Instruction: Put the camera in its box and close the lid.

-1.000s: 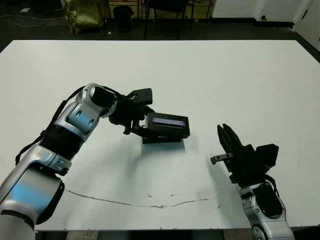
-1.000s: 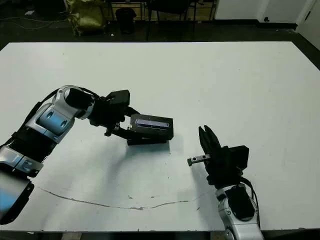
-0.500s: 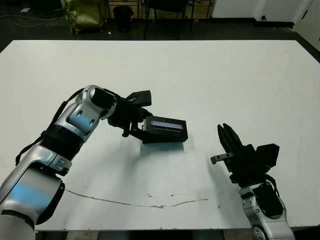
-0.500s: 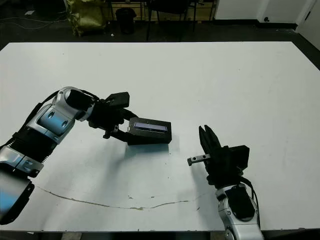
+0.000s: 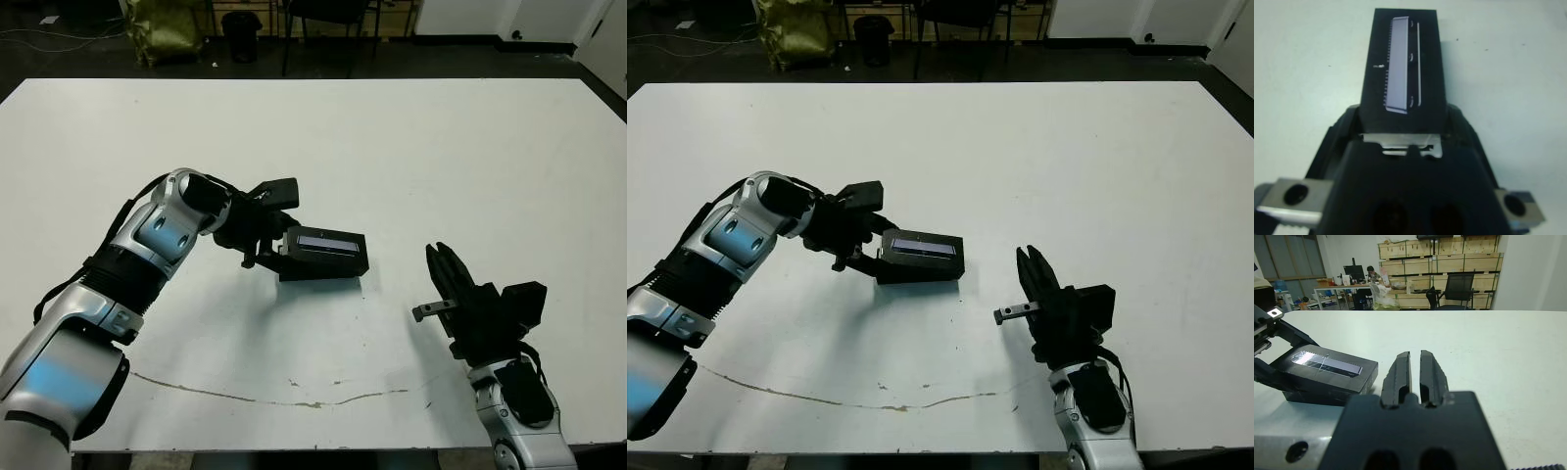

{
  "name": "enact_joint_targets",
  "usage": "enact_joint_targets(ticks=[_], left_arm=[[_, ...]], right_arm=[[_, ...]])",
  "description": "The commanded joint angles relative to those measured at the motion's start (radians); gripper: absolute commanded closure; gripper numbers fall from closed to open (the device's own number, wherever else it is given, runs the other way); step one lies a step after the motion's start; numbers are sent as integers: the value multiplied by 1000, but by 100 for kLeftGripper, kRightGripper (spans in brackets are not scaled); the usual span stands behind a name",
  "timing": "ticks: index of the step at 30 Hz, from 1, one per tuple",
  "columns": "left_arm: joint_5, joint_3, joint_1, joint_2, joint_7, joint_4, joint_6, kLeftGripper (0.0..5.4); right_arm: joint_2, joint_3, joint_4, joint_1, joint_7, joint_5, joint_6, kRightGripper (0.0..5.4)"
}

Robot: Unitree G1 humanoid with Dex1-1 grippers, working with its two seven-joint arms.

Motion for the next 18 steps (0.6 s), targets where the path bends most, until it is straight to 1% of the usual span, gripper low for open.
enact_joint_targets(ticks=[1, 3, 7, 18], left_arm=[[23, -8, 8, 4, 15, 19, 10, 288], [21, -5, 8, 4, 16, 28, 4, 288], [25, -6, 4, 6, 12, 49, -12, 289], [11, 10, -21, -7, -13, 142, -6, 289]], right_arm=[[-1, -3, 6, 13, -4, 4, 11, 540], [-1, -4, 11, 13, -1, 7, 3, 540], [-2, -1, 2, 14, -6, -1, 13, 540], [-5, -2, -4, 20, -6, -1, 15, 540]])
